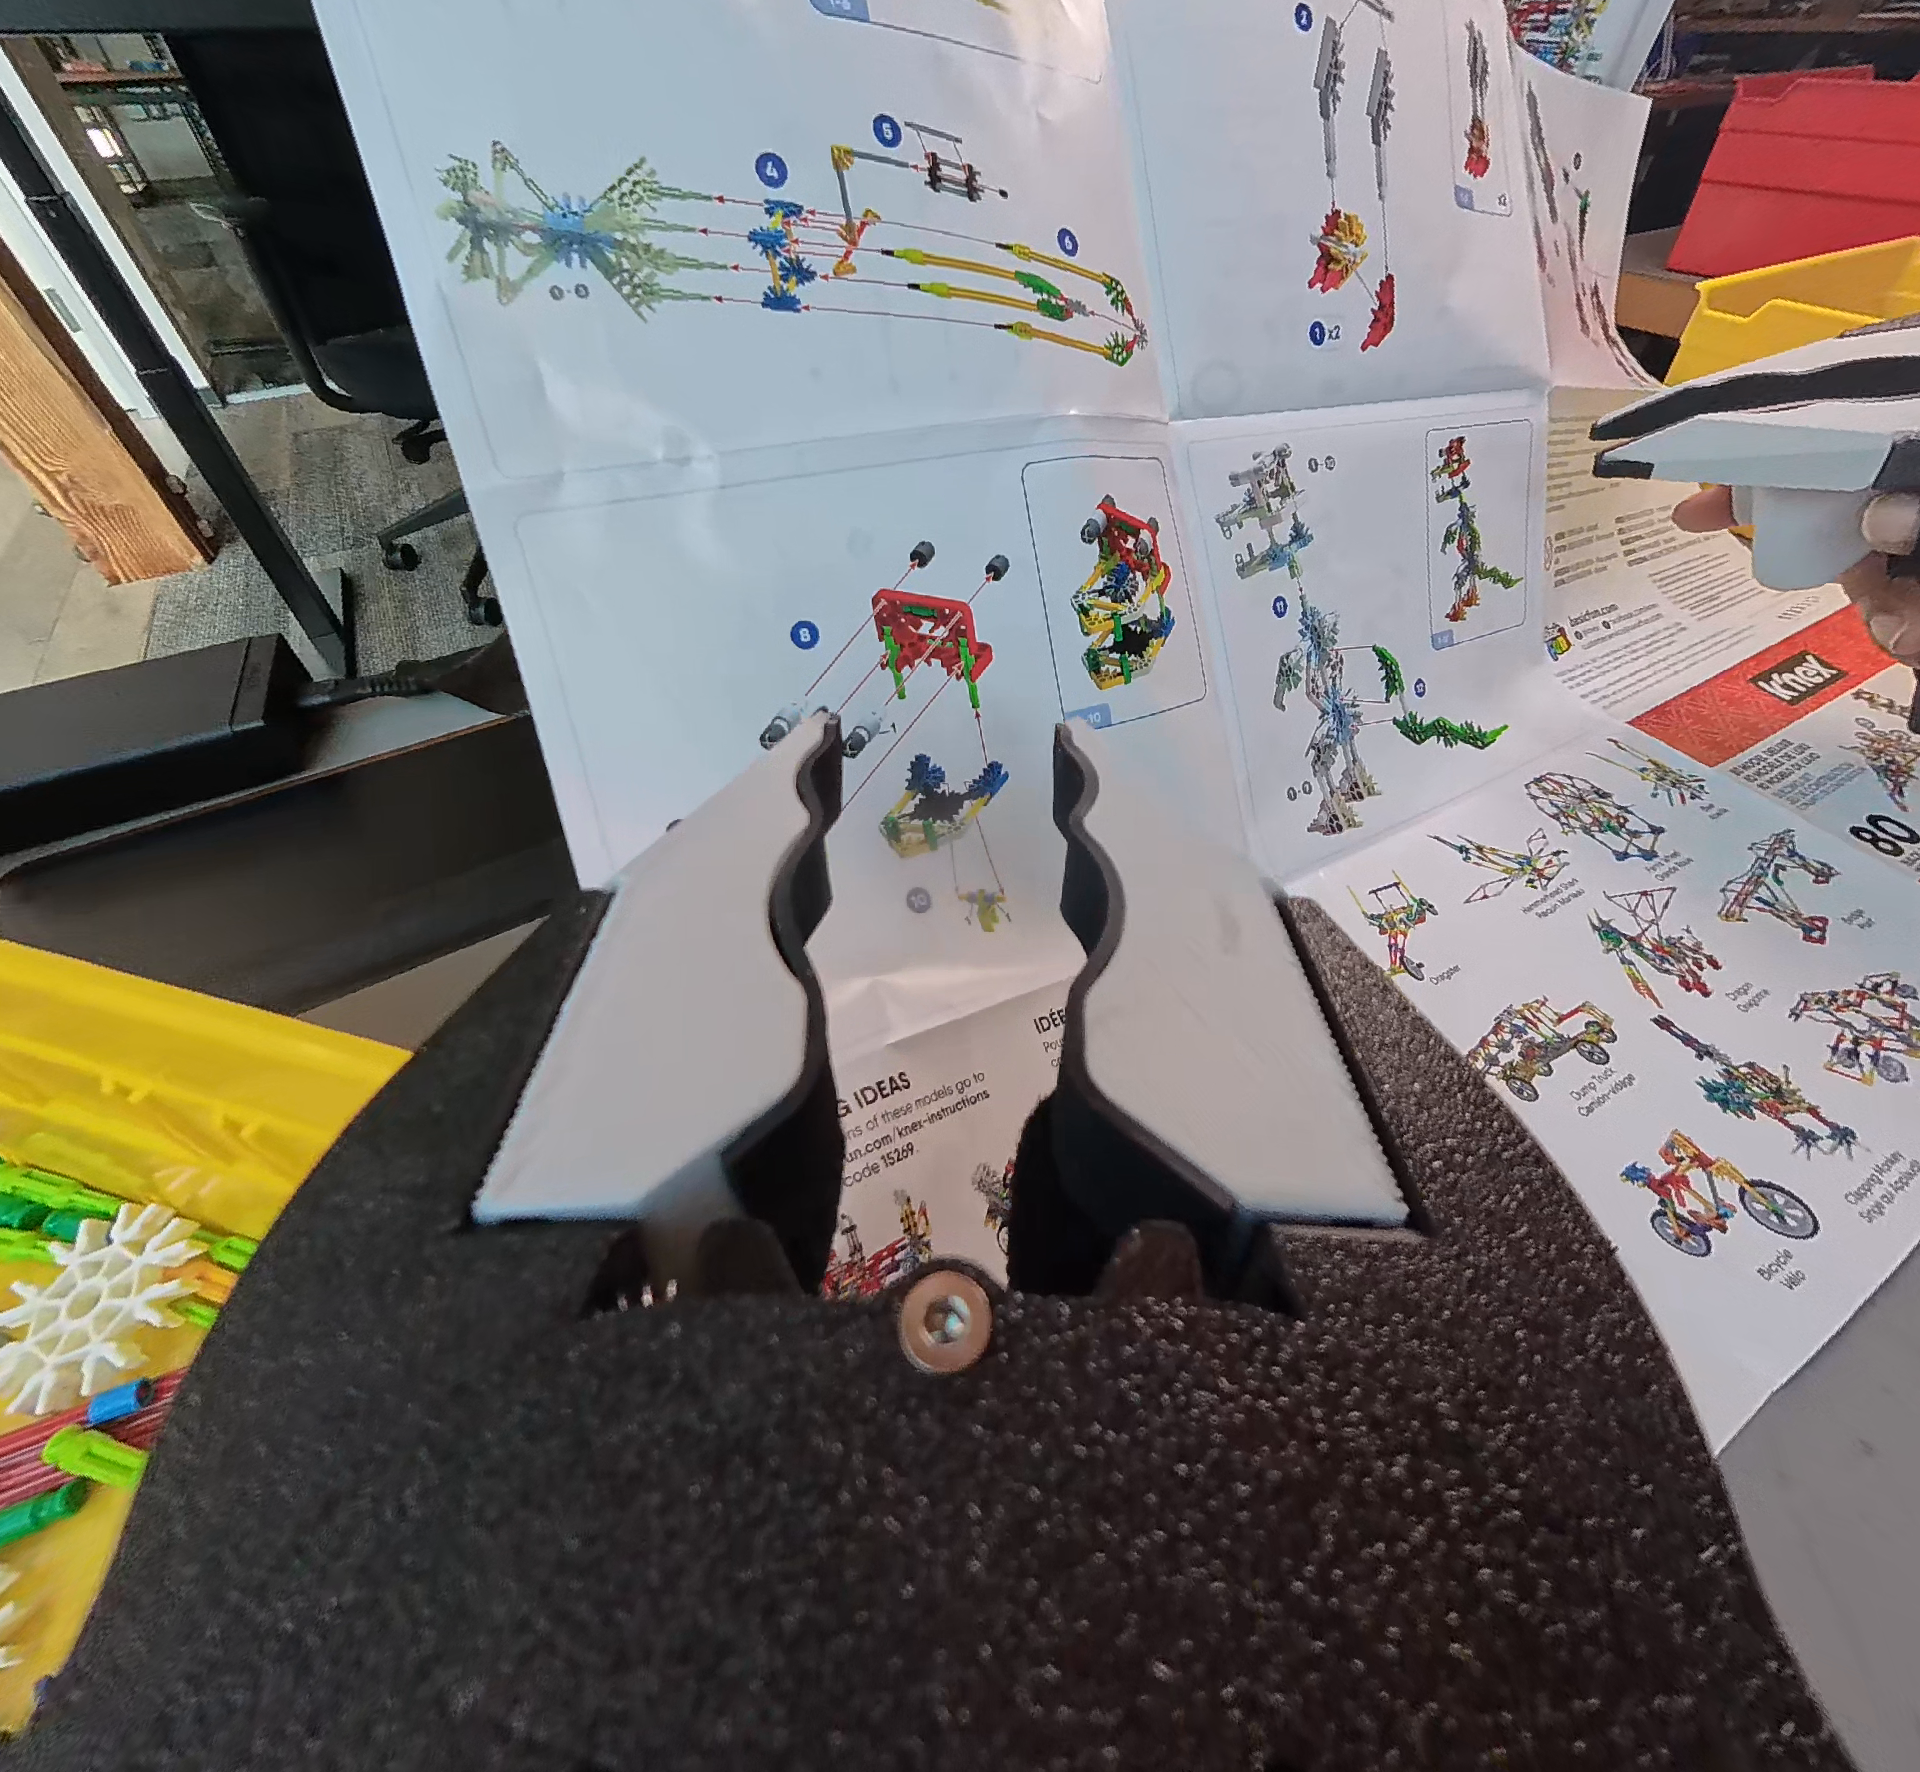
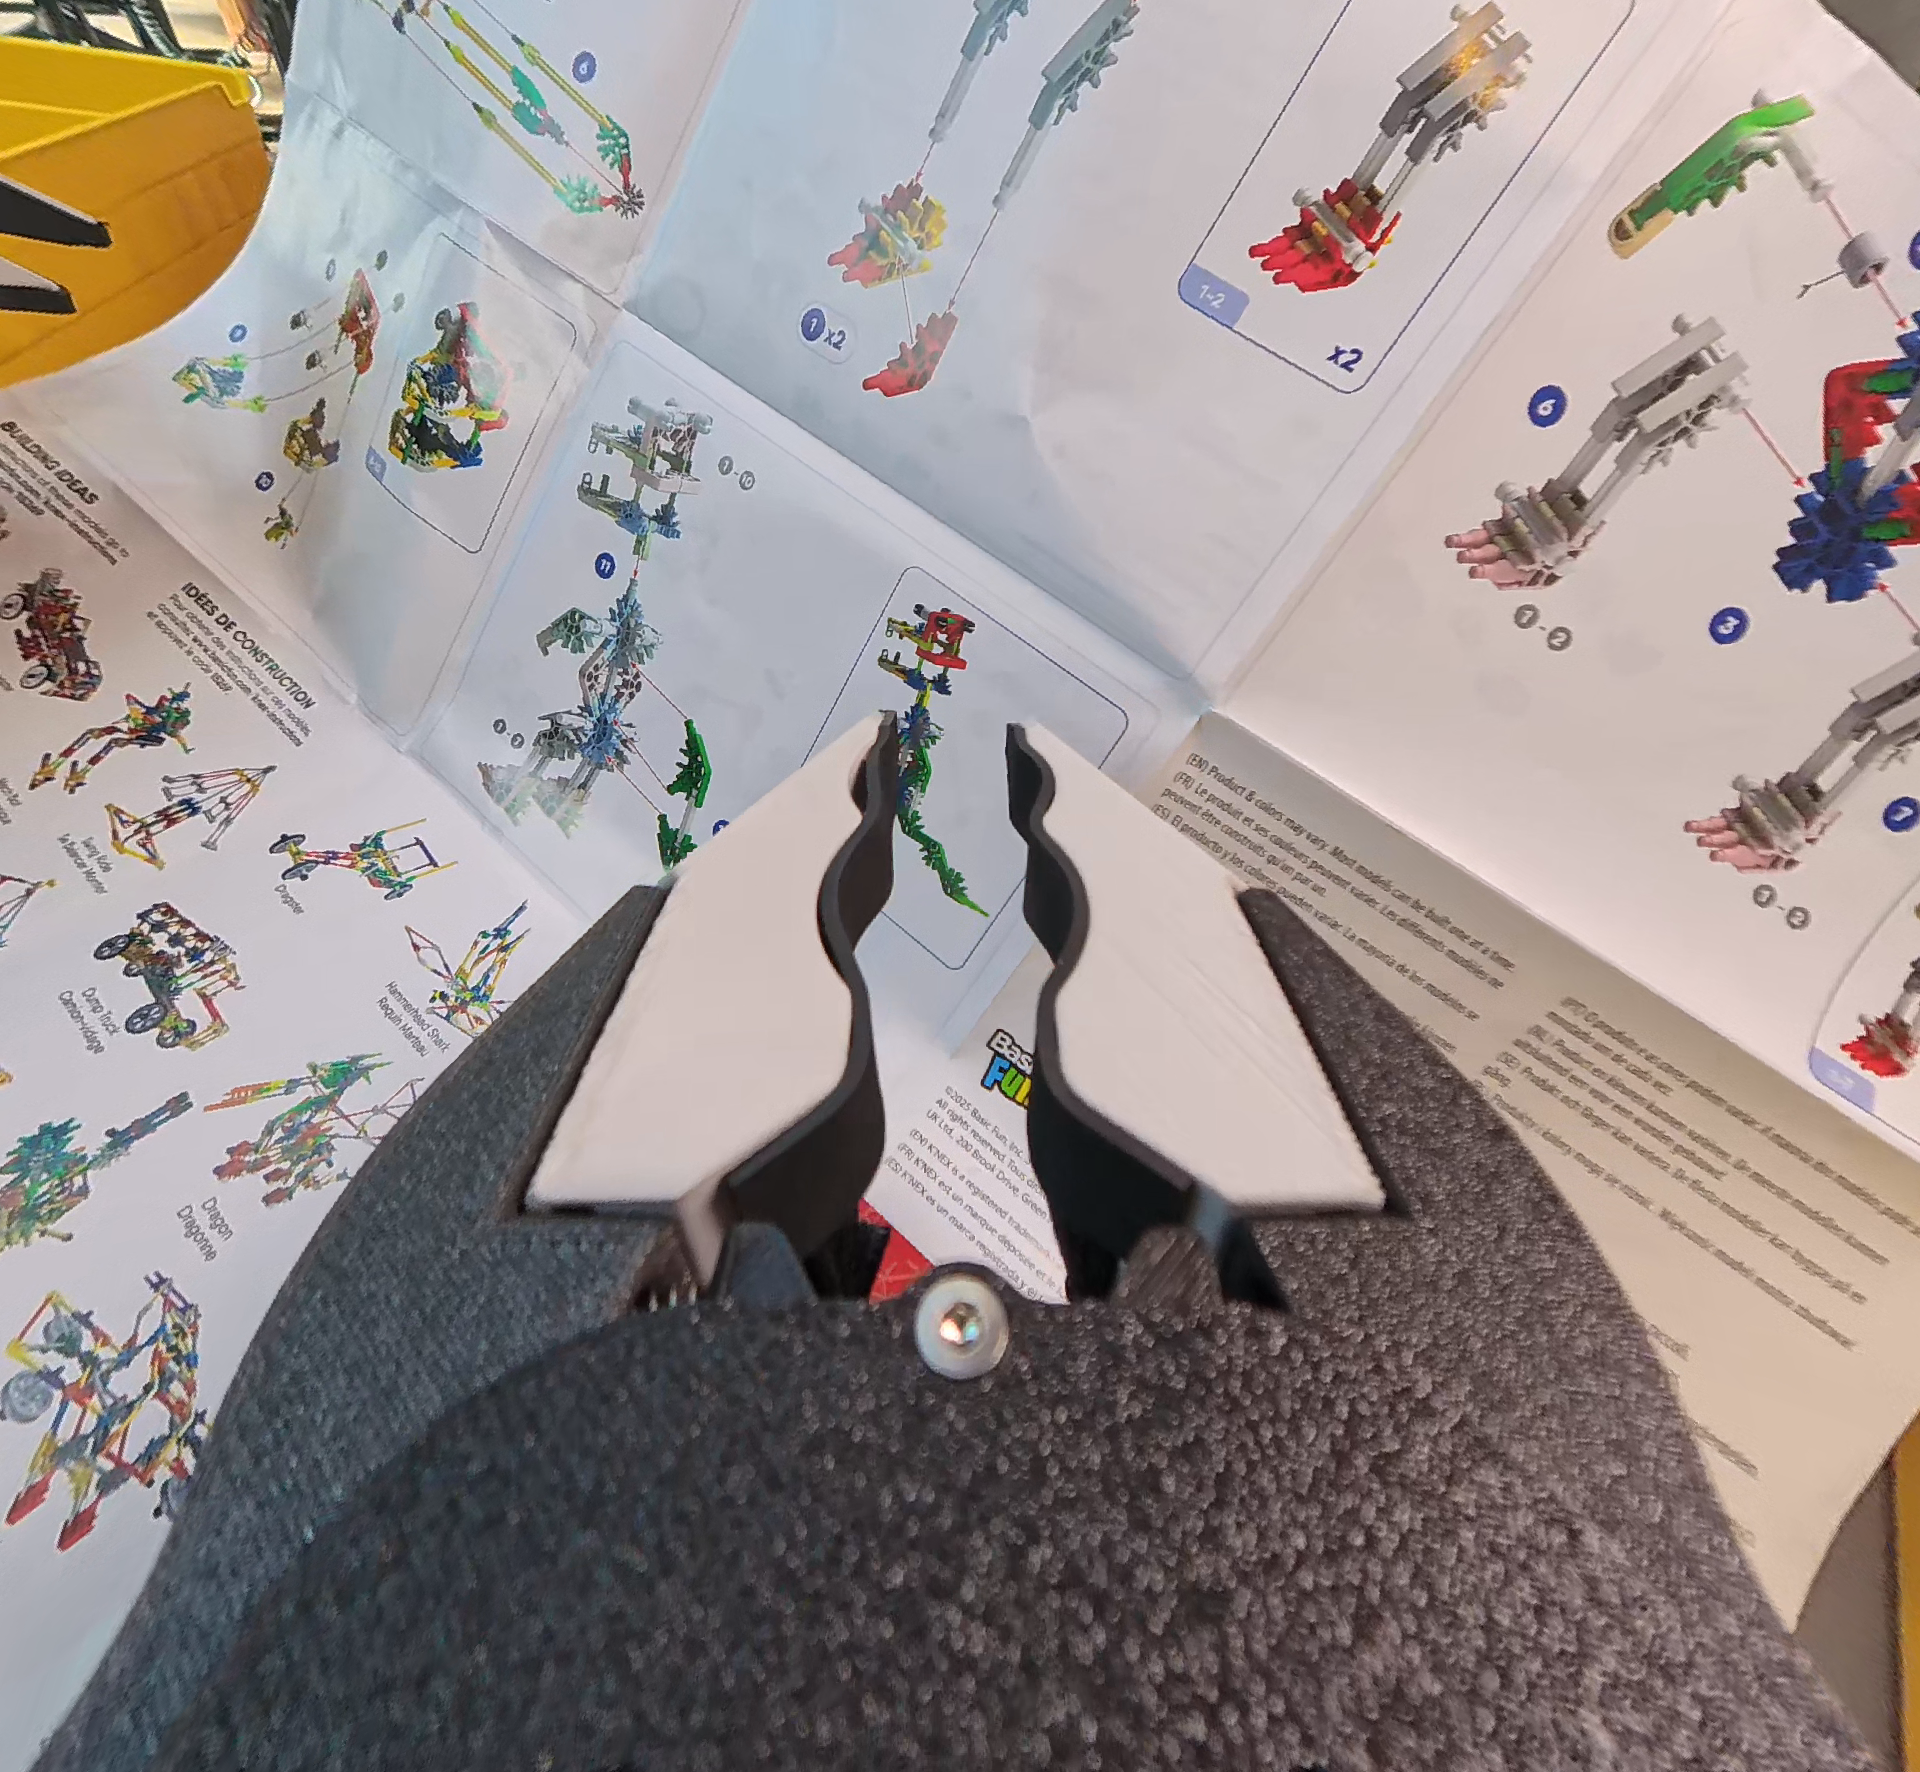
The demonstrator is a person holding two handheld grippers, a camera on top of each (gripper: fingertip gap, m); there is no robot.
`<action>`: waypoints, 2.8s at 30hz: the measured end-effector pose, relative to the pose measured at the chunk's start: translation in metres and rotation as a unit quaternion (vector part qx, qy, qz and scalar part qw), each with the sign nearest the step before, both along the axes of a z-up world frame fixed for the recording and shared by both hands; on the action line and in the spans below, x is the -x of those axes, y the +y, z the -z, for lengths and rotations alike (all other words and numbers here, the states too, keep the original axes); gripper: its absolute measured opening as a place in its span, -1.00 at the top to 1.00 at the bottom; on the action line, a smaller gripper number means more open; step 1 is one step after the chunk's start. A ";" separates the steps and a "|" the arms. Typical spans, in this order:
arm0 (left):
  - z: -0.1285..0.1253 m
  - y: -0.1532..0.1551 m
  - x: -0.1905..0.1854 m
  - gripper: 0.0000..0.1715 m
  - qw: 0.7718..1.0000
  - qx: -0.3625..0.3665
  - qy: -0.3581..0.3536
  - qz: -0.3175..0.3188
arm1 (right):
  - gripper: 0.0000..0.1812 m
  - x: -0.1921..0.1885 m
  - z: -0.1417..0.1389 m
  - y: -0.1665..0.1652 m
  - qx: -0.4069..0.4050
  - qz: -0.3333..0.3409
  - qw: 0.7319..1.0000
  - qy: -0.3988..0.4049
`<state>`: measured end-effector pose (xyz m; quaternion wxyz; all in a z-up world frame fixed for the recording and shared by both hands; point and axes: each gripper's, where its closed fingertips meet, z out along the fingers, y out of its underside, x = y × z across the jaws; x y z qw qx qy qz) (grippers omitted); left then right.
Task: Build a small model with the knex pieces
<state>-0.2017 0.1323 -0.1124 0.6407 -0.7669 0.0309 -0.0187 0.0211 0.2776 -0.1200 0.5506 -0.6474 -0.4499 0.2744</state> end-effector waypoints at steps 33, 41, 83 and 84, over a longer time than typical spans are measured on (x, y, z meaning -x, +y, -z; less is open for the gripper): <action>-0.025 -0.008 0.012 0.54 1.000 0.010 0.019 -0.009 | 0.77 0.025 0.012 -0.040 -0.020 -0.109 0.993 -0.039; -0.029 -0.019 0.047 0.54 0.998 0.057 -0.009 -0.015 | 0.76 0.026 0.016 -0.042 -0.015 -0.115 0.992 -0.043; 0.011 -0.060 0.030 0.60 0.951 0.271 0.106 0.109 | 0.75 0.049 0.001 -0.096 -0.016 -0.207 0.977 -0.044; 0.012 -0.060 0.029 0.60 0.950 0.271 0.106 0.111 | 0.75 0.049 0.003 -0.096 -0.014 -0.208 0.977 -0.046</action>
